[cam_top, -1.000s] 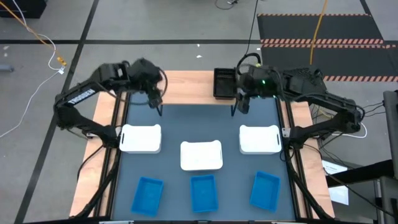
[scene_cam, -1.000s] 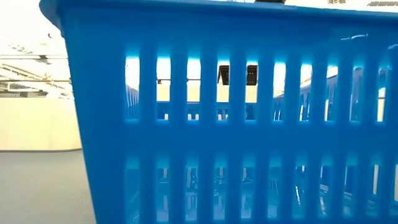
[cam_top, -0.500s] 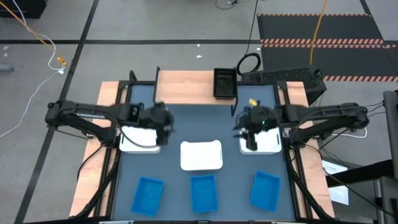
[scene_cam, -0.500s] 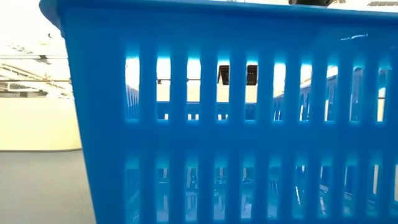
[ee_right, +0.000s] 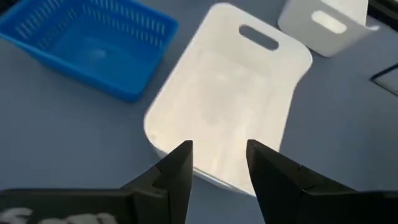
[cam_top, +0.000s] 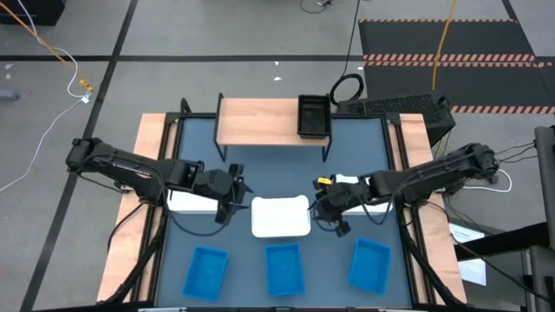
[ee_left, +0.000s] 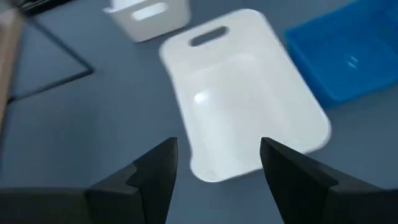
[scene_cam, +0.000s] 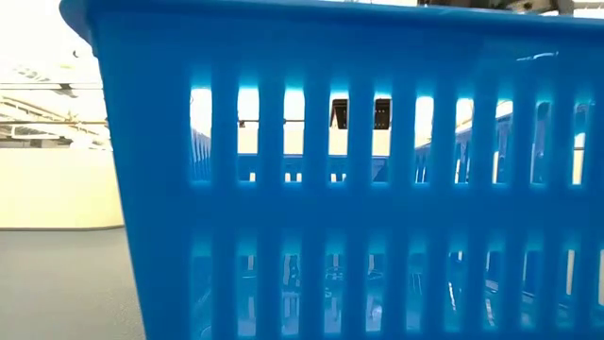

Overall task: Stack baskets on shelf by color
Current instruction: Put the white bin on the shelf

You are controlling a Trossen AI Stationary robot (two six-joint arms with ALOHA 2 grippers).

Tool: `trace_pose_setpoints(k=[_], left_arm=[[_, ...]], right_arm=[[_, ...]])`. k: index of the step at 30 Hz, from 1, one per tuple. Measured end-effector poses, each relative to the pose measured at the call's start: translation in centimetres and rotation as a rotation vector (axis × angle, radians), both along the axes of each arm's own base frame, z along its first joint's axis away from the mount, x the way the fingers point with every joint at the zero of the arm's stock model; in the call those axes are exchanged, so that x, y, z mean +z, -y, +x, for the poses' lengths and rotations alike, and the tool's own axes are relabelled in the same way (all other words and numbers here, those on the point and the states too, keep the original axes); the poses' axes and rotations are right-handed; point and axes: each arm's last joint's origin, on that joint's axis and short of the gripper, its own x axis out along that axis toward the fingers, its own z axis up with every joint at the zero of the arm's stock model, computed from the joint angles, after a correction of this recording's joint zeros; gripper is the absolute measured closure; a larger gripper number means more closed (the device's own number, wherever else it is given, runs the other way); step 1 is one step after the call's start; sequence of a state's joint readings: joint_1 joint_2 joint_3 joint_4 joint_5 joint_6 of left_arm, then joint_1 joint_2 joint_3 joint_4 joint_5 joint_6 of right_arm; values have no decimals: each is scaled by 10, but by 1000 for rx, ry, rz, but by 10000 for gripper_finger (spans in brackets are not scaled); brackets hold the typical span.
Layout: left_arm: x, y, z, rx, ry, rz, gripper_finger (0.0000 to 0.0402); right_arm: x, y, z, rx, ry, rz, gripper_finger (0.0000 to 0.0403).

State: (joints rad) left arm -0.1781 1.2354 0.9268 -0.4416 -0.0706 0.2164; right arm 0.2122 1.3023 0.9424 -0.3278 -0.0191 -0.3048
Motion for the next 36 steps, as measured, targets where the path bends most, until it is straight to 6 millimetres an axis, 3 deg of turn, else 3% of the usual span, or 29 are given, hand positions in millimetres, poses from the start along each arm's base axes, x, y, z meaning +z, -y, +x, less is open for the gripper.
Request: trace_pose_setpoints(k=[6, 13, 16, 27, 32, 36], left_arm=[[-11, 10, 4, -189, -30, 104, 172], [-46, 26, 20, -395, -137, 265, 174], [-56, 31, 23, -444, -167, 308, 192], [-60, 24, 28, -402, -180, 317, 324], [-60, 24, 28, -391, -182, 307, 351], [-55, 23, 27, -345, -163, 291, 354]], right_arm=[[8, 6, -3, -108, 55, -99, 259], [26, 9, -14, -126, 136, -108, 259], [31, 10, -18, -131, 153, -98, 259], [36, 11, -22, -148, 170, -75, 259], [35, 11, -21, -174, 178, -40, 259], [19, 11, -22, -202, 183, -3, 259]])
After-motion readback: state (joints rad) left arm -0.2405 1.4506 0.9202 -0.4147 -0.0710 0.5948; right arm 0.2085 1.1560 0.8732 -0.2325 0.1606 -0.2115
